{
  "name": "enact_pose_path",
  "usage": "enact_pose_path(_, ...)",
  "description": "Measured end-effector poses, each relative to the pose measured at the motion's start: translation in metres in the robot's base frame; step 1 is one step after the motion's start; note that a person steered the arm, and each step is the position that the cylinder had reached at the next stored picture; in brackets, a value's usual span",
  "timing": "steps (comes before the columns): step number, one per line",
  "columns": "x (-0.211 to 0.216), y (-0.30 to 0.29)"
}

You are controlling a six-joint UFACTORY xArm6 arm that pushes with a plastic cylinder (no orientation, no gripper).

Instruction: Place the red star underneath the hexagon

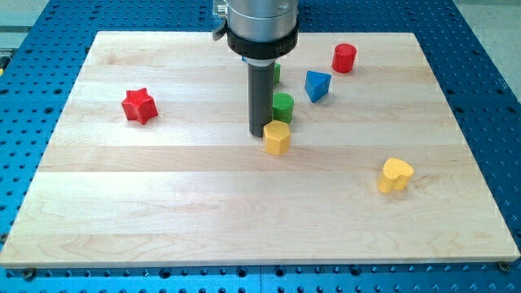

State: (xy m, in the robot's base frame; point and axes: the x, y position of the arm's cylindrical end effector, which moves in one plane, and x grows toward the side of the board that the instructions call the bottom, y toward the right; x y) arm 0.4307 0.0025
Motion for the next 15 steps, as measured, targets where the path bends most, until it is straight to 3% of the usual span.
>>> enact_pose_path(1,0.005,-0.069)
enact_pose_path(2,0.024,-0.2)
enact_pose_path(3,0.004,-0.266)
enact_pose_path(4,-0.054,-0.236)
enact_pose_path(5,-0.049,-0.179)
enact_pose_path(6,0.019,-0.125)
enact_pose_path(7,0.041,-0.075)
enact_pose_path(11,-0.005,-0.023)
enact_pose_path(14,0.117,-0.028)
enact_pose_path(15,0.163,0.002)
